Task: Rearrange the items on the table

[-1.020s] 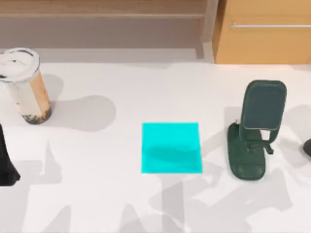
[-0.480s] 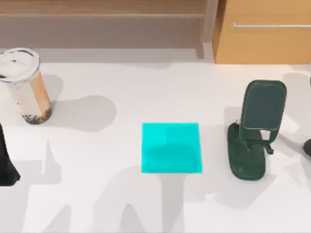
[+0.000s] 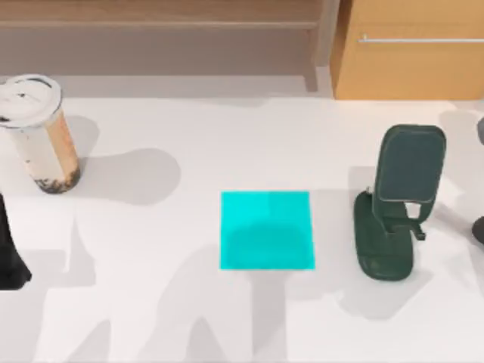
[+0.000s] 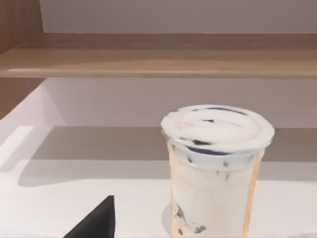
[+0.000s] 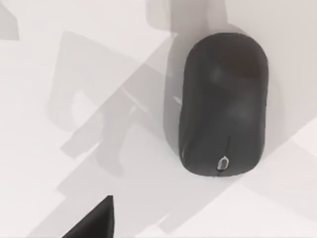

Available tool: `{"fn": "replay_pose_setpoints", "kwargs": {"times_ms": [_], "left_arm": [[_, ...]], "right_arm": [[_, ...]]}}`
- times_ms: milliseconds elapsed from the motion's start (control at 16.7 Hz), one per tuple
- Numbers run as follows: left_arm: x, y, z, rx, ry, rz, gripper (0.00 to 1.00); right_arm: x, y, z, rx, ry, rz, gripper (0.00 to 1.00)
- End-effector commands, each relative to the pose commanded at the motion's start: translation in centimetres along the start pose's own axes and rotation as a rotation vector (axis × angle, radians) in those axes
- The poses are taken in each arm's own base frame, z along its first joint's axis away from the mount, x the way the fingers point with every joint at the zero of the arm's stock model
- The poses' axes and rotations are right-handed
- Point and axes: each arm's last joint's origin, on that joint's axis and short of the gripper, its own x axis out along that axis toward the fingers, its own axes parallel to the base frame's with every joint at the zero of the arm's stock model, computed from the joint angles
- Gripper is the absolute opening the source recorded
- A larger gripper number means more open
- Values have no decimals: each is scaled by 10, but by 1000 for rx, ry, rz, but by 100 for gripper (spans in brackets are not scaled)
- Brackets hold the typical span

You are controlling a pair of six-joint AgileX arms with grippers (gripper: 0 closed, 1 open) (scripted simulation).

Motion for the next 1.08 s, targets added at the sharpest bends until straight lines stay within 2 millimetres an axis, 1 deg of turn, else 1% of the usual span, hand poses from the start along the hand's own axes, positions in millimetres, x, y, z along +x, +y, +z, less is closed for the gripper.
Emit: {"fn": "replay_pose_setpoints", "kwargs": {"times_ms": [60, 180, 420, 540, 660, 840, 1080], "left_arm": [[0, 0, 0, 0, 0, 0, 100], [0, 0, 0, 0, 0, 0, 100], [0, 0, 0, 0, 0, 0, 100], [0, 0, 0, 0, 0, 0, 100], [0, 0, 0, 0, 0, 0, 100], [0, 0, 0, 0, 0, 0, 100], [0, 0, 0, 0, 0, 0, 100]], "right_arm": [[4, 0, 0, 1, 2, 2, 100], [19, -2, 1, 1, 2, 2, 100], [62, -3, 2, 0, -4, -4, 100], [80, -2, 1, 0, -4, -4, 100], [89, -1, 0, 0, 1, 1, 100], [89, 0, 0, 0, 1, 1, 100], [89, 0, 0, 0, 1, 1, 70]]}}
